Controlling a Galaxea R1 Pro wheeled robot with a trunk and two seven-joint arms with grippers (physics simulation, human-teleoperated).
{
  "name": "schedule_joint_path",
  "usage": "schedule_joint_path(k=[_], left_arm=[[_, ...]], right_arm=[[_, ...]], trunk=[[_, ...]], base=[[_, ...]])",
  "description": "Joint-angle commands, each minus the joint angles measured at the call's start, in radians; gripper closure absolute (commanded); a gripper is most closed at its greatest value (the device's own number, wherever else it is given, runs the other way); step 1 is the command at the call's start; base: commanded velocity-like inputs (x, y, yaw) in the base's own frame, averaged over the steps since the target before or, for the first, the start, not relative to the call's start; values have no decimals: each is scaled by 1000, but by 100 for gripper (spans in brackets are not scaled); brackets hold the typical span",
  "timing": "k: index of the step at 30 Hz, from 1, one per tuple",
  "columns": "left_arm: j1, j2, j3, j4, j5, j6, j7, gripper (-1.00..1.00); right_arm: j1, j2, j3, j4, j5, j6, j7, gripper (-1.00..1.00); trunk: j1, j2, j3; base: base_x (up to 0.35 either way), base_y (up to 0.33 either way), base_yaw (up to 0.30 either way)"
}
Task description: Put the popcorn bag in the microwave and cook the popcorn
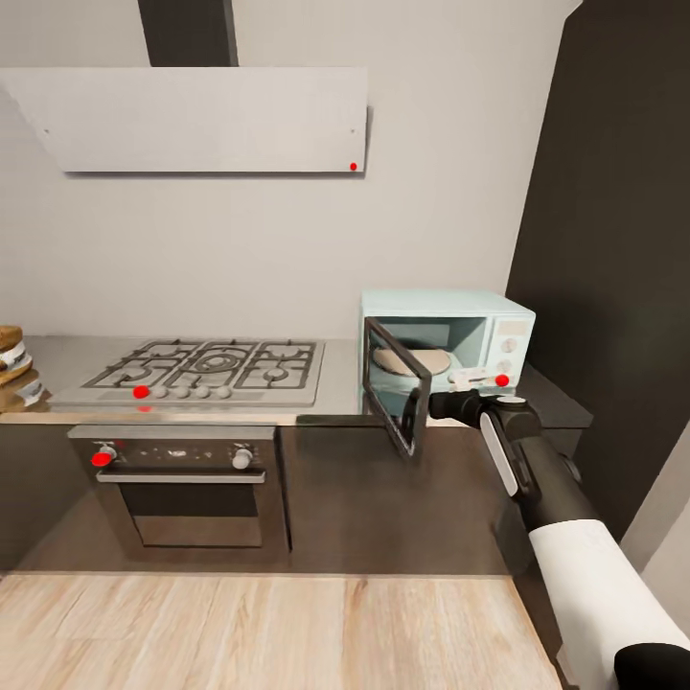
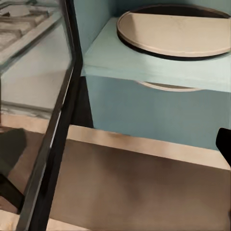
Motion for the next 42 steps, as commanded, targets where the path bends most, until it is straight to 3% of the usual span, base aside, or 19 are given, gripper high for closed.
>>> schedule_joint_path(k=[1, 4, 12, 38, 42], left_arm=[[0, 0, 2, -1, 7, -2, 0, -100], [0, 0, 2, -1, 7, -2, 0, -100], [0, 0, 2, -1, 7, -2, 0, -100], [0, 0, 2, -2, 7, -2, 0, -100], [0, 0, 2, -1, 7, -2, 0, -100]], right_arm=[[-1, -8, 1, -1, -6, 5, 15, -100], [-1, -33, 1, 0, -2, 5, 83, -100], [-1, -63, 1, 21, -1, 4, 109, -100], [-1, -69, -1, 28, 3, 4, 130, -100], [-1, -71, -20, 48, 6, 3, 117, -100]], trunk=[[0, -1, -1], [0, -1, -1], [0, -1, -1], [0, -1, -1], [0, -1, -1]], base=[[0, 195, 0], [0, 167, 0], [0, 153, 0], [-54, 127, 0], [-1, 1, 0]])
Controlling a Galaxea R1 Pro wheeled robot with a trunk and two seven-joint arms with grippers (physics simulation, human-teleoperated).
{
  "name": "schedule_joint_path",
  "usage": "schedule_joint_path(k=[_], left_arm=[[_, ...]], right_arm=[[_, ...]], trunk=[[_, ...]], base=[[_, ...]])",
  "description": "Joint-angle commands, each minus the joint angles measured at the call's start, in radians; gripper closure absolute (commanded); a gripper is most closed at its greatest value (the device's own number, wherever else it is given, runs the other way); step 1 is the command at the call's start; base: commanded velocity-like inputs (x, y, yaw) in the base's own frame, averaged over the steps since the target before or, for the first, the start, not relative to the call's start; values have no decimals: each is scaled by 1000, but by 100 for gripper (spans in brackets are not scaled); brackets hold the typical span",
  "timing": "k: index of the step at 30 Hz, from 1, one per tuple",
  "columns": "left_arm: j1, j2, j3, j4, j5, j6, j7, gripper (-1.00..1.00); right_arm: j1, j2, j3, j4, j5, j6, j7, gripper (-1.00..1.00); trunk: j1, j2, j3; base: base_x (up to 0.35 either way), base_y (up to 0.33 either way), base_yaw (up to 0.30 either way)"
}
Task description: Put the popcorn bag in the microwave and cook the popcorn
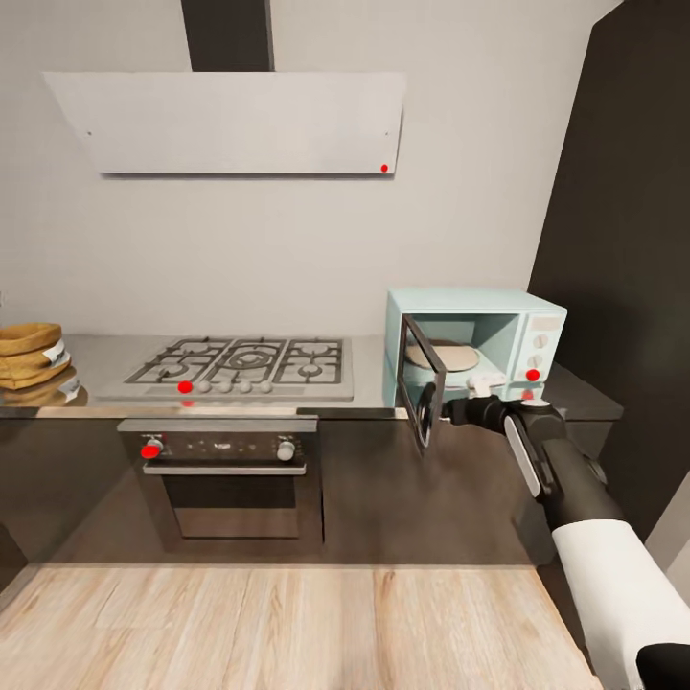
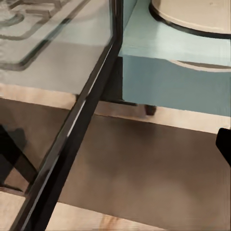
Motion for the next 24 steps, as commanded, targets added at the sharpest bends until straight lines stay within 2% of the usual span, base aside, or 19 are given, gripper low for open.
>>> schedule_joint_path(k=[1, 3, 5, 8, 10, 11, 13, 14, 16, 19, 23, 24], left_arm=[[0, 0, 1, -1, 7, -2, 0, -100], [0, 0, 1, -1, 7, -2, 0, -100], [0, 0, 1, -1, 7, -2, 0, -100], [0, 0, 1, 0, 7, -2, 0, -100], [0, 0, 1, 0, 7, -2, 0, -100], [0, 0, 1, 0, 7, -2, 0, -100], [0, 0, 1, 0, 7, -2, 0, -100], [0, 0, 1, 0, 7, -2, 0, -100], [0, 0, 1, 0, 7, -2, 0, -100], [0, 0, 1, 0, 7, -2, 0, -100], [0, 0, 1, -1, 8, -2, 0, -100], [0, 0, 1, -1, 8, -2, 0, -100]], right_arm=[[0, -6, 17, 2, -32, 11, 7, -100], [0, -31, -37, 5, -31, 9, -10, -100], [0, -51, -73, 23, -31, 6, -40, -100], [0, -89, -114, 114, -31, -4, -81, -100], [0, -122, -122, 226, -31, -33, -90, -100], [0, -142, -124, 284, -31, -66, -92, -100], [0, -161, -125, 378, -31, -122, -94, -100], [0, -170, -125, 495, -31, -187, -99, -100], [0, -184, -125, 657, -30, -294, -104, -100], [0, -193, -124, 886, -30, -449, -104, -100], [-4, -202, -118, 1099, -28, -586, -105, -100], [-7, -202, -117, 1115, -25, -606, -106, -100]], trunk=[[0, 0, -1], [0, 0, -1], [0, 0, -1], [0, 0, -1], [0, 0, -1], [0, 0, -1], [0, 0, -1], [0, 0, -1], [0, 0, -1], [0, 0, -1], [0, 0, -1], [0, 0, -1]], base=[[0, 0, 0], [0, 0, 0], [0, 0, 0], [0, 0, 0], [0, 0, 0], [0, 0, 0], [0, 0, 0], [0, 0, 0], [0, 0, 0], [0, 0, 0], [0, 0, 0], [0, 0, 0]])
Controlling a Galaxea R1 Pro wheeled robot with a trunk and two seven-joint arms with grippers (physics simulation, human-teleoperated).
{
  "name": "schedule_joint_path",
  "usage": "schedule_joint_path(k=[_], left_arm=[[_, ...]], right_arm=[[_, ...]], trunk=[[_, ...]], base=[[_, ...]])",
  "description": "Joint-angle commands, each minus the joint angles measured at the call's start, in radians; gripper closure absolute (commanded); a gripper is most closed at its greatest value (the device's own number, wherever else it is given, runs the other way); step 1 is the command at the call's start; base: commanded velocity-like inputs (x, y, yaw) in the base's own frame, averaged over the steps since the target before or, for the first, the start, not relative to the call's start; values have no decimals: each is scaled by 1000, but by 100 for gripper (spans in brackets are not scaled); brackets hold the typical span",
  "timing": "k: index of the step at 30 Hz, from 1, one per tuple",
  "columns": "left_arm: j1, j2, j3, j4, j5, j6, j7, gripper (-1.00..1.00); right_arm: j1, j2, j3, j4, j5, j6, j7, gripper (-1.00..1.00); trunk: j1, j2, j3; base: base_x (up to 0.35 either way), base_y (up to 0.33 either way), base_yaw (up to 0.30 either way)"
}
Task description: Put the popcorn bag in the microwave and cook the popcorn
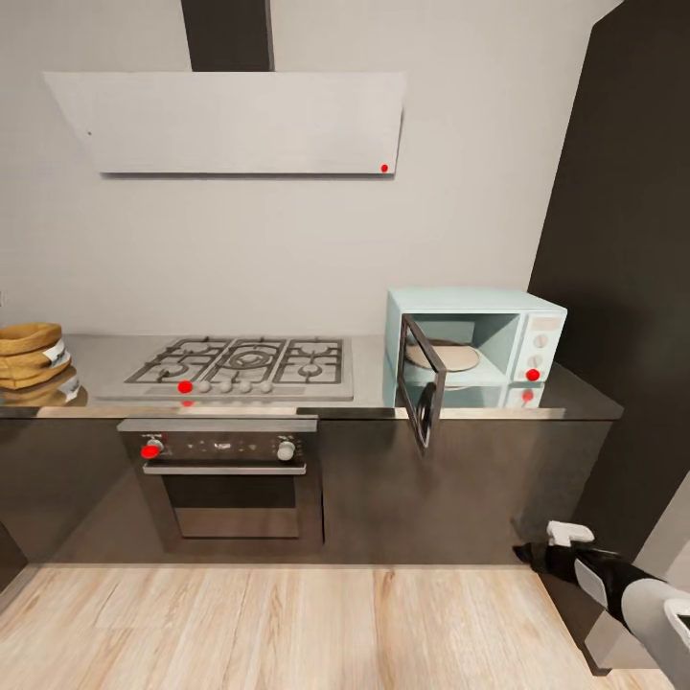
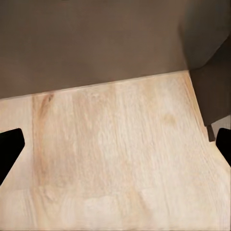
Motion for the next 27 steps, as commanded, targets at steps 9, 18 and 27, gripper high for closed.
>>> schedule_joint_path(k=[9, 18, 27], left_arm=[[0, 0, 2, -1, 7, -2, 0, -100], [0, 0, 3, -1, 7, -2, 0, -100], [0, 1, 3, -1, 7, -2, 0, -100]], right_arm=[[134, 20, -7, 30, 1, -99, -8, -100], [338, 117, -8, 31, 4, -185, -36, -100], [540, 204, -7, 32, 8, -256, -77, -100]], trunk=[[0, 0, -1], [0, 0, -1], [0, 0, -1]], base=[[0, 0, 0], [0, 0, 0], [0, 0, 0]])
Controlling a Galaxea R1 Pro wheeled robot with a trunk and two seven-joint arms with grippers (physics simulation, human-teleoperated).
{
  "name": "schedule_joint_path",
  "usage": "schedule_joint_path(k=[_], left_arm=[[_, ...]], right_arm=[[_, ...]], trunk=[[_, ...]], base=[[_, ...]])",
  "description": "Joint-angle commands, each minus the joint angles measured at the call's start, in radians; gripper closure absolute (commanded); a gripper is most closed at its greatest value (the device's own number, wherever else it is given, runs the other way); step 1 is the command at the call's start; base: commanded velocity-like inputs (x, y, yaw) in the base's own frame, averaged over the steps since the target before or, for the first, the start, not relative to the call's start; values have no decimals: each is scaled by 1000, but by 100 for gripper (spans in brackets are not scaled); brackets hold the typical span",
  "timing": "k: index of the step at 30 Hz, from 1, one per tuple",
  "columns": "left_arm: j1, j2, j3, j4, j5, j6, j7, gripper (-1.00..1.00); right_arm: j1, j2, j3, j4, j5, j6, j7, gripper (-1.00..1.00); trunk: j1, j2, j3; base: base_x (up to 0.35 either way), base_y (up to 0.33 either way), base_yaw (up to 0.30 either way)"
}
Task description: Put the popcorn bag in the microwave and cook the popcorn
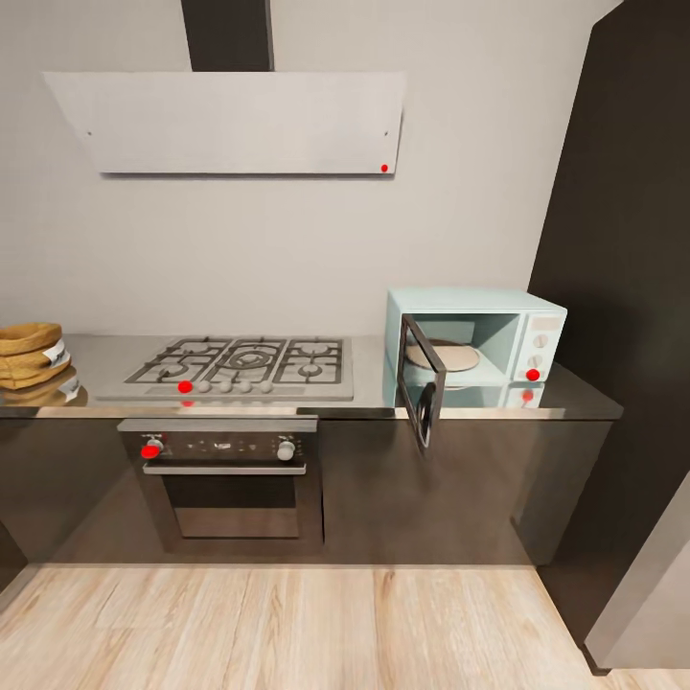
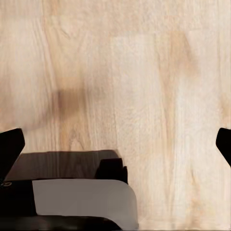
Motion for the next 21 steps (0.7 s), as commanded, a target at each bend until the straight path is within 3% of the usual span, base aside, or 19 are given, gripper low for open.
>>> schedule_joint_path(k=[1, 3, 14, 21], left_arm=[[0, 0, 2, -1, 7, -2, 0, -100], [0, -1, 2, -1, 7, -2, 0, -100], [0, -1, 2, -1, 10, -2, 0, -100], [0, -2, 0, -1, 10, -2, 0, -100]], right_arm=[[24, 11, -9, 3, -1, -7, 4, -100], [75, 32, -9, 3, 13, -11, -7, -100], [83, 32, -9, 4, 25, 37, -42, -100], [122, 30, -9, 4, 25, 48, -43, -100]], trunk=[[0, 0, -1], [0, 0, -1], [0, 0, -1], [0, 0, -1]], base=[[0, 0, 0], [0, 0, 0], [0, 0, 0], [0, 0, 232]])
